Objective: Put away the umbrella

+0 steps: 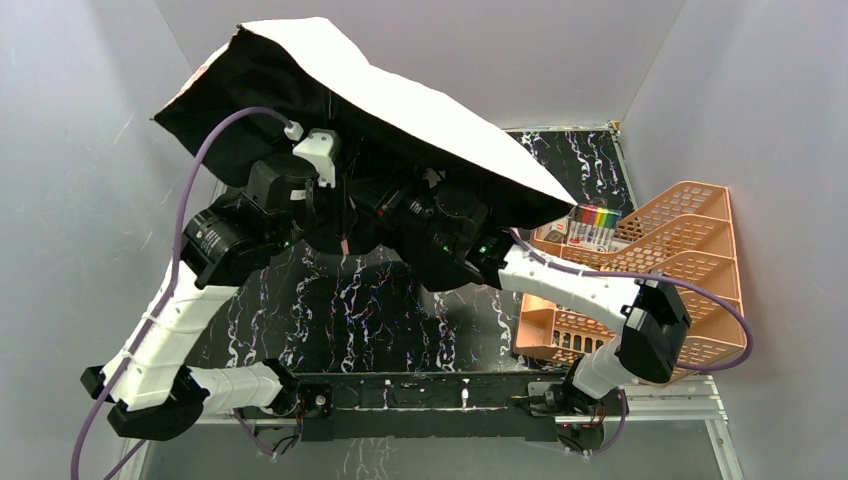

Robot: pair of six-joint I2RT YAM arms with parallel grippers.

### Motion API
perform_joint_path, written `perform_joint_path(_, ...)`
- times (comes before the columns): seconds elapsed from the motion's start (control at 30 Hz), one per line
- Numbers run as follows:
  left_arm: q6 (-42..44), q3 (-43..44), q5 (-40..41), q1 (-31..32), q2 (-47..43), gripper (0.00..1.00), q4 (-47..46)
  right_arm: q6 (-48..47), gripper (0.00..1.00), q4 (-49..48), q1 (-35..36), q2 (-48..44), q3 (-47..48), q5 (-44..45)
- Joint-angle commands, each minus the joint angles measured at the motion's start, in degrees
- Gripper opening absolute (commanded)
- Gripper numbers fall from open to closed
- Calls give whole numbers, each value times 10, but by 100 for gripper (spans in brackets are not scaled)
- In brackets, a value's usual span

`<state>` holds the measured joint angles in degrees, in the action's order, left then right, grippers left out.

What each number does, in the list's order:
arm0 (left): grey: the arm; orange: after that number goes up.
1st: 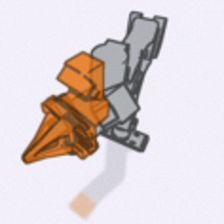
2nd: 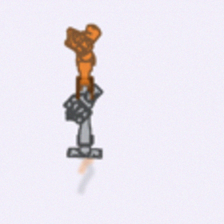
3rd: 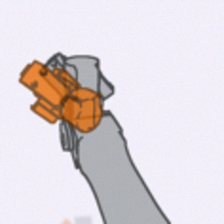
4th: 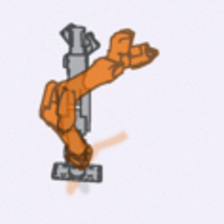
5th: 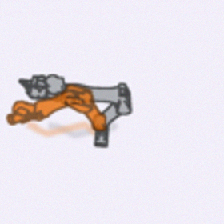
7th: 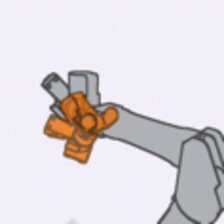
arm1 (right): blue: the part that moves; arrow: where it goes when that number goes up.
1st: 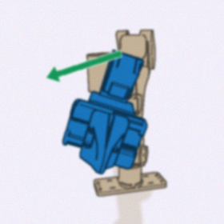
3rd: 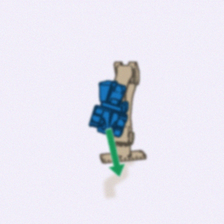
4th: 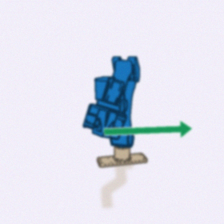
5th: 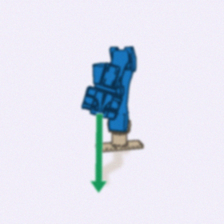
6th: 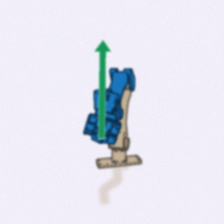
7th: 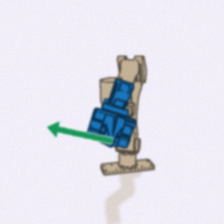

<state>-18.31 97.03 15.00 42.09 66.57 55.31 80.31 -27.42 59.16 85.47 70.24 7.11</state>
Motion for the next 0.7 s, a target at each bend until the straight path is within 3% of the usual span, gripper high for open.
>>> perform_joint_path(0.0,-37,-17,64,-10,-1,0,16,33,4,2,22,3,-45,-63)
perform_joint_path(0.13,-40,-246,64,-10,-89,0,-142,8,4,-55,18,29,-116,-16)
perform_joint_path(0.27,-61,-390,69,-10,-134,0,-246,-46,5,-99,-1,71,-160,-2)
perform_joint_path(0.43,-86,-477,59,-10,-116,0,-316,-50,11,-145,-22,122,-200,-25)
perform_joint_path(0.67,-112,-513,94,-10,-80,0,-365,-27,41,-132,-37,107,-251,8)
